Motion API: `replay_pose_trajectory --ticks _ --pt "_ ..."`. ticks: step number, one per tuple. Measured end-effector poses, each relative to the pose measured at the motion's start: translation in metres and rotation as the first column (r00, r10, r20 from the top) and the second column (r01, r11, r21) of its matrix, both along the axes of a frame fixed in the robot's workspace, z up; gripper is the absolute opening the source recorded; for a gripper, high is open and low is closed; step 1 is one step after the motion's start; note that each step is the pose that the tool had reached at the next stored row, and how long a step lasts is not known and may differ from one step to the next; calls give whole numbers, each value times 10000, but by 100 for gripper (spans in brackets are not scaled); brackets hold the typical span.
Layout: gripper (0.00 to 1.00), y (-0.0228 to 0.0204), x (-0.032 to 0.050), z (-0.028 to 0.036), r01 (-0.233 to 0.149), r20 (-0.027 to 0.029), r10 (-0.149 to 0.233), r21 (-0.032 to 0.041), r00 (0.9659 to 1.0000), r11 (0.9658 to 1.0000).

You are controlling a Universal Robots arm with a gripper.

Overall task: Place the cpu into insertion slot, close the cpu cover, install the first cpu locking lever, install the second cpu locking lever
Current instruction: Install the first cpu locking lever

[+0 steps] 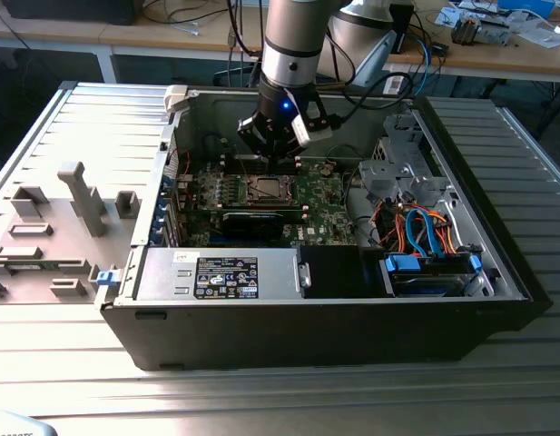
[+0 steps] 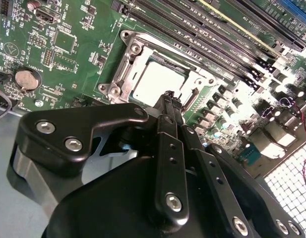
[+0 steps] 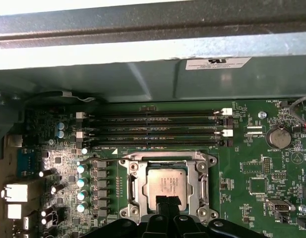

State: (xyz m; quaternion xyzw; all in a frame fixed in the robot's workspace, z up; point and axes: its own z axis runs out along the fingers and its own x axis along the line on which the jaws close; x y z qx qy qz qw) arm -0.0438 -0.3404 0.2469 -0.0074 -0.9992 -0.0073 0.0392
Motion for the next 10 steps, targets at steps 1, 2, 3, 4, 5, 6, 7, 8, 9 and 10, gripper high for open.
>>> replay_pose_trajectory --ticks 1,2,3,4,5,6,7,8,9,10 --pt "11 0 0 0 -19 0 19 3 10000 10000" --pt "11 0 0 0 -40 0 40 6 10000 10000" --pt "11 0 0 0 -51 0 51 8 10000 10000" --pt "11 0 0 0 -60 0 60 9 10000 10000" --pt "11 0 0 0 -73 0 73 9 10000 10000" --pt "11 0 0 0 -86 0 86 10 10000 10000" --pt "11 0 0 0 -100 0 100 17 10000 9999" --pt "11 0 0 0 -110 0 110 18 9999 9999" --pt "11 0 0 0 -115 0 115 20 9999 9999" --pt "11 0 0 0 -123 1 123 21 9999 9999"
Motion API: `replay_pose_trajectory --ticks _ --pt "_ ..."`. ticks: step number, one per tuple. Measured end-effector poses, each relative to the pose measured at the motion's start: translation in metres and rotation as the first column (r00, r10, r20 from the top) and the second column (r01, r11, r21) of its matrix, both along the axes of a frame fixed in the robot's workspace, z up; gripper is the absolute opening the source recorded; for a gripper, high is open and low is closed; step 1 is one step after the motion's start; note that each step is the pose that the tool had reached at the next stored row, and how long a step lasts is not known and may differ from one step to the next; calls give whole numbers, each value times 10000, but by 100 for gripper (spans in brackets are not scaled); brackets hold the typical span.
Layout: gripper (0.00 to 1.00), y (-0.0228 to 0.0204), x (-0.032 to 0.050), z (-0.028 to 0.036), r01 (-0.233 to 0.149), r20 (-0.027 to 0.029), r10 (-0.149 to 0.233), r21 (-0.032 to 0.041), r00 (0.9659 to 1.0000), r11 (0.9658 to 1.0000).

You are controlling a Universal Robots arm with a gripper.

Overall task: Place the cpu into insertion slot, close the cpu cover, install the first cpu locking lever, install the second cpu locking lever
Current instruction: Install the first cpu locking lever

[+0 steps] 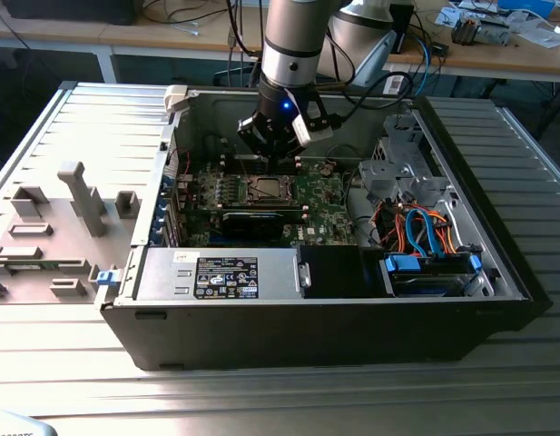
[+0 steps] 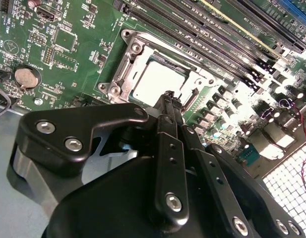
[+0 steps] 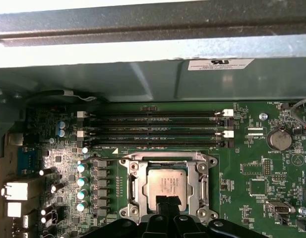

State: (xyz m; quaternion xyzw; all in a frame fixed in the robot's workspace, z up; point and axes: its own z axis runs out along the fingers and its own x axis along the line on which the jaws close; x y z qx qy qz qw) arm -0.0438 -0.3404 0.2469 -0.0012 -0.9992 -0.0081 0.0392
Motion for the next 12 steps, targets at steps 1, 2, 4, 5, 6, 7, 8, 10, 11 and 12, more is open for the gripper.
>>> replay_pose_trajectory --ticks 1,2,4,5,6,7,8,10,11,12 --pt "11 0 0 0 -5 -1 5 1 10000 10000" --pt "11 0 0 0 -10 0 10 2 10000 10000" --pt "11 0 0 0 -32 -1 32 4 10000 10000" --pt "11 0 0 0 -42 -1 42 4 10000 10000" --pt "11 0 0 0 -55 -1 55 4 10000 10000" --pt "11 0 0 0 -62 -1 62 4 10000 10000" --pt "11 0 0 0 -69 -1 69 4 10000 10000" --pt "11 0 0 0 -92 0 92 4 10000 10000" --pt "11 0 0 0 -108 0 108 4 9999 9999" --pt "11 0 0 0 -119 0 119 4 9999 9999"
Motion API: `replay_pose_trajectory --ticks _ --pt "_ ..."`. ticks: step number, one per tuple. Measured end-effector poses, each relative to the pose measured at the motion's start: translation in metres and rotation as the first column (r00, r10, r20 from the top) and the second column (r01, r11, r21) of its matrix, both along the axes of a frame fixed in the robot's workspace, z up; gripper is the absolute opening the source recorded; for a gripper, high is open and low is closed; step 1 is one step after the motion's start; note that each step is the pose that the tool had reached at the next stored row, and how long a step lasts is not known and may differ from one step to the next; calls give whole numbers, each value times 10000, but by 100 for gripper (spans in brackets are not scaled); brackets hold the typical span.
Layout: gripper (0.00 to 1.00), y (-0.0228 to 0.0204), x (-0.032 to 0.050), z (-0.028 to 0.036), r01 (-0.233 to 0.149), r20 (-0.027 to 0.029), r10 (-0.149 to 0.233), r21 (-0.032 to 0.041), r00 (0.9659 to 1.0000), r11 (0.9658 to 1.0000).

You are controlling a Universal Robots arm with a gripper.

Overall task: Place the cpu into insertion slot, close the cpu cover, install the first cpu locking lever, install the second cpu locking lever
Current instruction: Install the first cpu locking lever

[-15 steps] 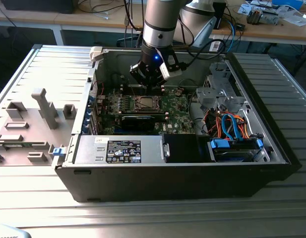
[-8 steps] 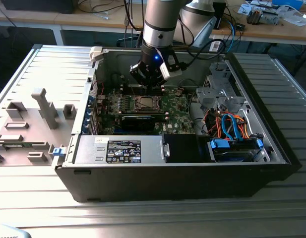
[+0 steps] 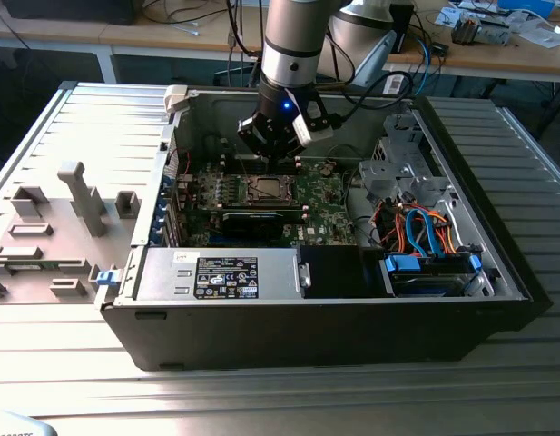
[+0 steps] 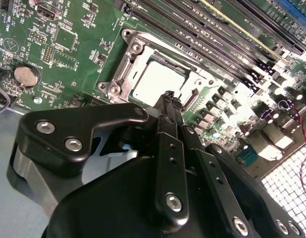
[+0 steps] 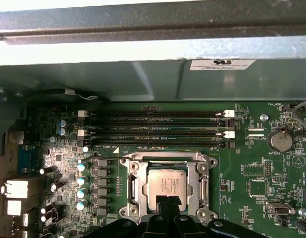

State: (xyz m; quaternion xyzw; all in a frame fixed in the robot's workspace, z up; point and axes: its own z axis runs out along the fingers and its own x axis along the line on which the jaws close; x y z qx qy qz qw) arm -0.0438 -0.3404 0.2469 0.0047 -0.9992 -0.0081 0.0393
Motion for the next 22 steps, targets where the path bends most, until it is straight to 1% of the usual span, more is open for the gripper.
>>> replay_pose_trajectory --ticks 22 --pt "11 0 0 0 -195 0 195 4 9998 9998"
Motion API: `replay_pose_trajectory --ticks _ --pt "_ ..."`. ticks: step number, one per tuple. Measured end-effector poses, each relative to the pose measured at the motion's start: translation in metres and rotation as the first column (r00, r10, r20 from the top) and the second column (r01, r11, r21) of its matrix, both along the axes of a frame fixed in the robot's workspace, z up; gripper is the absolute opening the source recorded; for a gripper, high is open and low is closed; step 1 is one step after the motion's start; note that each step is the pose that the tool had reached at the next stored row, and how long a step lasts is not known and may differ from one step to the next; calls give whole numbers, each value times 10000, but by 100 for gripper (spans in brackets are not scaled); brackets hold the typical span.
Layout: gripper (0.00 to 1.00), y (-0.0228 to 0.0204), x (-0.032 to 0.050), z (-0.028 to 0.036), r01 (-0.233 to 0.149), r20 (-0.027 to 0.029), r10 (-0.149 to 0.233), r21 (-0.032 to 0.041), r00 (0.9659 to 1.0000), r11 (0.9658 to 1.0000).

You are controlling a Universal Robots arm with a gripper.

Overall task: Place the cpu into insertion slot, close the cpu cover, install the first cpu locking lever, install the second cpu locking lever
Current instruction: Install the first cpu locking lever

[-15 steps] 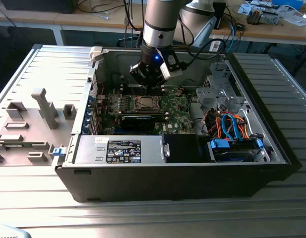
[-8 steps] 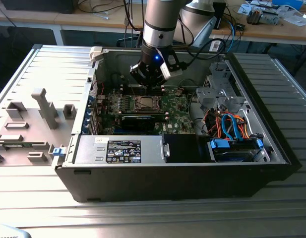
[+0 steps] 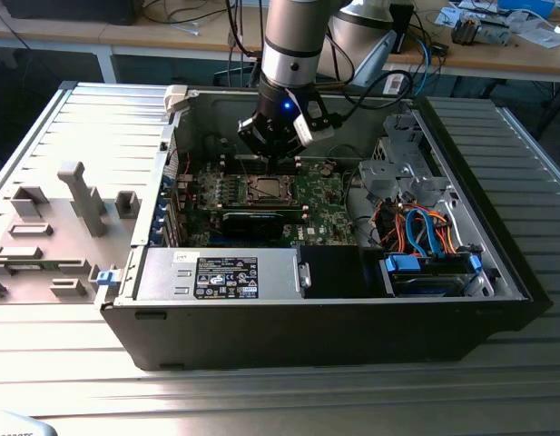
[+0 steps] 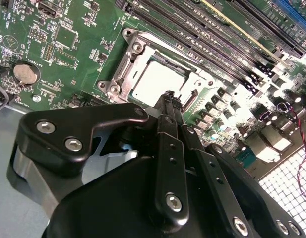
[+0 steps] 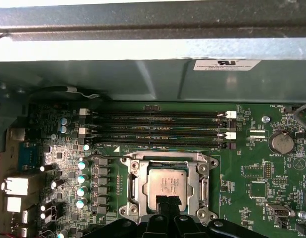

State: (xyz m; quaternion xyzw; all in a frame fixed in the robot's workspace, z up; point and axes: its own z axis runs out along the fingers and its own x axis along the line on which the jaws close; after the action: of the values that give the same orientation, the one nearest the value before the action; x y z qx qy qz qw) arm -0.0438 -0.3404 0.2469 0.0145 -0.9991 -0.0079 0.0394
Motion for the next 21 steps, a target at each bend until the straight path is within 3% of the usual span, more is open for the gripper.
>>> replay_pose_trajectory --ticks 21 --pt "11 0 0 0 -179 0 179 14 9998 9998"
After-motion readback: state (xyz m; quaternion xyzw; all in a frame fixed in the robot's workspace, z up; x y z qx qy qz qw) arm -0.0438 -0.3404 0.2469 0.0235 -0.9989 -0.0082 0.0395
